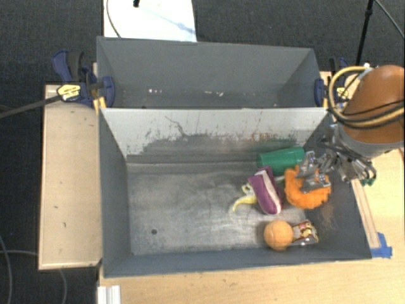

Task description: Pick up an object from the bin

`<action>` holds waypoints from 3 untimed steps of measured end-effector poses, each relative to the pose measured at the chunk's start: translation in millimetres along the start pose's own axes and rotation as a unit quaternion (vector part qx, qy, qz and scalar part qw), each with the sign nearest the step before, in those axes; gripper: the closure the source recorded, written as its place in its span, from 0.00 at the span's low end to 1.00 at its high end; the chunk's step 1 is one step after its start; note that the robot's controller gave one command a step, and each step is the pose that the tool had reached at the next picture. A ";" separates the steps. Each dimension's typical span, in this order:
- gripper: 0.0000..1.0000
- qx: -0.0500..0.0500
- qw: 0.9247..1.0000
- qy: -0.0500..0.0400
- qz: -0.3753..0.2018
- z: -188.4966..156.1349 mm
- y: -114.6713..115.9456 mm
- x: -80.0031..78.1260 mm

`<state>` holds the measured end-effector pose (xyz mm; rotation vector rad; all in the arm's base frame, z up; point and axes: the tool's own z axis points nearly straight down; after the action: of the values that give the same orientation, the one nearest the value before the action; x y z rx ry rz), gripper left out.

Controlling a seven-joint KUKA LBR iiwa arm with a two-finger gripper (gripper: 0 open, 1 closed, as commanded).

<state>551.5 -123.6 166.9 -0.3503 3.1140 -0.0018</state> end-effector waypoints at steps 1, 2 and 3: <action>1.00 0.001 1.000 -0.001 0.005 48.3 10.5 1.4; 1.00 -0.001 1.000 0.005 0.009 64.1 22.8 -3.9; 1.00 -0.002 1.000 0.003 0.007 28.9 -2.8 -4.3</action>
Offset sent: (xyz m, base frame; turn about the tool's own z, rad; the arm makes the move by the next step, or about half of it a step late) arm 0.0100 0.0409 -0.0038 0.0318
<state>556.5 -125.4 138.1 -0.3303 3.1224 0.0034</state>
